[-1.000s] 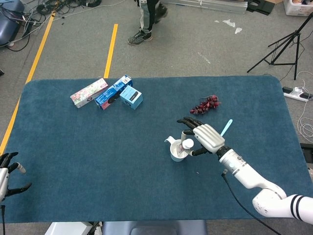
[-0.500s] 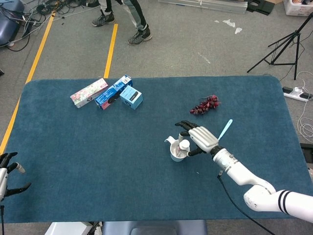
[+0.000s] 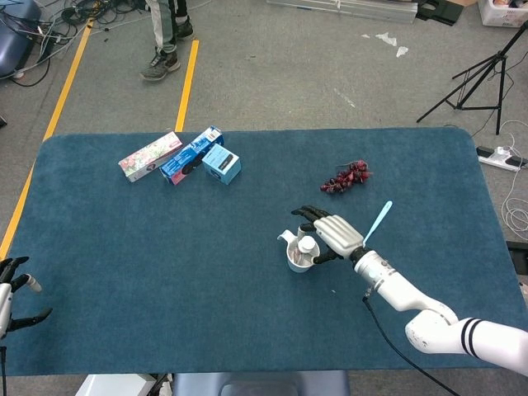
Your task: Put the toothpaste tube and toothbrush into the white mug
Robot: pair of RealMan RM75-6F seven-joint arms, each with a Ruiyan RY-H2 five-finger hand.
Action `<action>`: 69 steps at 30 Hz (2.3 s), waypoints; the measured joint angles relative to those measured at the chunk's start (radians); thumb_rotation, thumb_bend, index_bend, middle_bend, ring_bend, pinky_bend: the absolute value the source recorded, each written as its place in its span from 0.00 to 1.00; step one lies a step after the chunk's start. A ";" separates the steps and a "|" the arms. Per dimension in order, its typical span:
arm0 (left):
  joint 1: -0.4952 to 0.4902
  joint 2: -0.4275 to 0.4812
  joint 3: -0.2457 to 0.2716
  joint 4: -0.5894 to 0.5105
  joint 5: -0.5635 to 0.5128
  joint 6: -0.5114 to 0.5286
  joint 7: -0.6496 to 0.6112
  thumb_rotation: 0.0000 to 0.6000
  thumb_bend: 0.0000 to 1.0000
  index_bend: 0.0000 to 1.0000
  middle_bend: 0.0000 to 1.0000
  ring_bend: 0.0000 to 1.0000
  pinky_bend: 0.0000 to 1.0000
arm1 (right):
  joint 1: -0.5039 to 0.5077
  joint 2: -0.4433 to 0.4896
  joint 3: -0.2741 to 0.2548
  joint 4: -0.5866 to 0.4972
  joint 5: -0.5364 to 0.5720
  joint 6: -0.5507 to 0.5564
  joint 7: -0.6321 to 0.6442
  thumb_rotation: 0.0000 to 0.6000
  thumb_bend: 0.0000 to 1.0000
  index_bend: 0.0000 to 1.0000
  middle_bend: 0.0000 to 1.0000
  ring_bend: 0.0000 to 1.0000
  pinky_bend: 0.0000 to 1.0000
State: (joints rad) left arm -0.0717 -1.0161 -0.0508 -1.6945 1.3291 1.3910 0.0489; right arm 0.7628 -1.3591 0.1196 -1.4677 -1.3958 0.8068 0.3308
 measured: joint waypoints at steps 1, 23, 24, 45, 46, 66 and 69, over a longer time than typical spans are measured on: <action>0.000 0.000 0.000 0.000 0.000 0.001 -0.001 1.00 0.00 0.51 0.17 0.11 0.24 | 0.000 -0.003 -0.001 0.004 0.000 -0.002 0.002 1.00 0.27 0.65 0.14 0.00 0.15; 0.001 0.002 0.000 -0.001 0.000 0.000 0.001 1.00 0.00 0.51 0.17 0.11 0.24 | -0.005 -0.011 -0.011 0.034 -0.031 0.012 0.063 1.00 0.25 0.52 0.13 0.00 0.15; 0.001 0.002 0.000 -0.001 0.000 0.000 0.001 1.00 0.00 0.51 0.17 0.11 0.24 | -0.005 -0.011 -0.012 0.035 -0.032 0.012 0.065 1.00 0.25 0.52 0.13 0.00 0.15; 0.000 0.001 0.000 -0.001 -0.001 -0.001 0.004 1.00 0.00 0.51 0.17 0.11 0.24 | -0.006 -0.010 -0.022 0.046 -0.046 0.016 0.087 1.00 0.22 0.36 0.10 0.00 0.15; 0.000 0.001 0.000 -0.001 -0.001 -0.002 0.004 1.00 0.00 0.51 0.17 0.11 0.24 | -0.006 -0.010 -0.022 0.046 -0.046 0.017 0.088 1.00 0.22 0.36 0.10 0.00 0.15; -0.002 -0.002 0.001 0.000 -0.004 -0.005 0.012 1.00 0.00 0.51 0.17 0.11 0.24 | -0.023 0.039 -0.024 -0.004 -0.064 0.061 0.069 1.00 0.21 0.05 0.05 0.00 0.15; -0.002 -0.003 0.001 0.000 -0.005 -0.006 0.015 1.00 0.00 0.51 0.17 0.11 0.24 | -0.028 0.051 -0.023 -0.018 -0.066 0.072 0.063 1.00 0.21 0.04 0.05 0.00 0.15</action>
State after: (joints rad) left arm -0.0741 -1.0195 -0.0500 -1.6941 1.3245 1.3853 0.0636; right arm 0.7346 -1.3076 0.0966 -1.4857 -1.4617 0.8786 0.3936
